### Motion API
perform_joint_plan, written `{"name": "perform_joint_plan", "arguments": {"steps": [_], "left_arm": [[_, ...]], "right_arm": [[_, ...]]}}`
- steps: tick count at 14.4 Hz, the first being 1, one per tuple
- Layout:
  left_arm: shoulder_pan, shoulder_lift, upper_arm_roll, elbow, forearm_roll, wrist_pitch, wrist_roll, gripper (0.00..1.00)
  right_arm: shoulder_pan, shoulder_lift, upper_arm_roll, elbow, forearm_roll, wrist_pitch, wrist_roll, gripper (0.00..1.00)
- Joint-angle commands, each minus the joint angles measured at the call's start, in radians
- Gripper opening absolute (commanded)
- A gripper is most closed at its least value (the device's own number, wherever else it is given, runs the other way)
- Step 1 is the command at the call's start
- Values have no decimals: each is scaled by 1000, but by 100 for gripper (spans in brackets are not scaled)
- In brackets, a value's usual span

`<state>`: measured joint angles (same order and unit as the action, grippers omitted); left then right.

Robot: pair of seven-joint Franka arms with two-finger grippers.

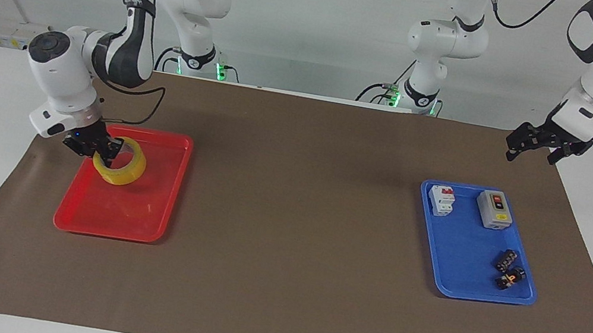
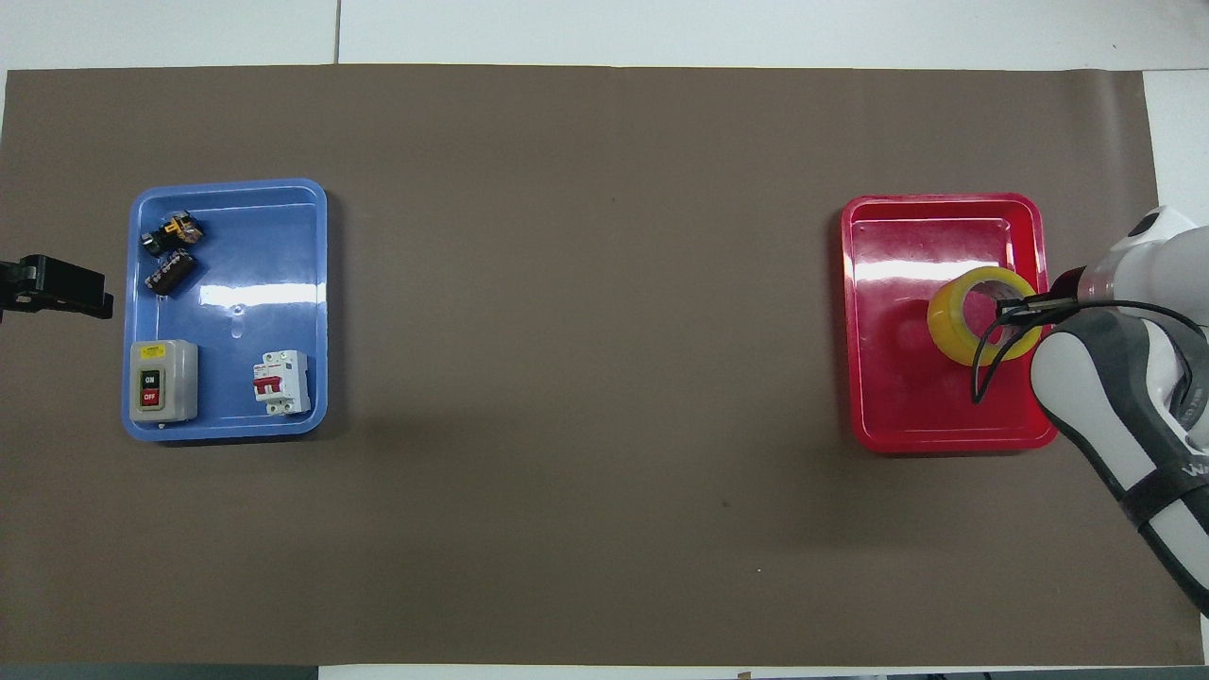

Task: Place and move tape with both arms
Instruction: 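Carry the tape with the right gripper into the red tray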

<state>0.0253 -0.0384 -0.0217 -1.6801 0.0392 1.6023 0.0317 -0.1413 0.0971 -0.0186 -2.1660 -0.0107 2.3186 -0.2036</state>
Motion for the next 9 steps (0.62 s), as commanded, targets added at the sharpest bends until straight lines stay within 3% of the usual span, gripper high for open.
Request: {"name": "perform_joint_plan", "arguments": {"steps": [1,9], "left_arm": [[5,-2,0,0,-22,-7,16,100],[5,-2,0,0,-22,-7,16,100]], "right_arm": [[-4,-16,12,-37,9,41,-2,0],[5,62,12,-75,9,188,32,0]]}}
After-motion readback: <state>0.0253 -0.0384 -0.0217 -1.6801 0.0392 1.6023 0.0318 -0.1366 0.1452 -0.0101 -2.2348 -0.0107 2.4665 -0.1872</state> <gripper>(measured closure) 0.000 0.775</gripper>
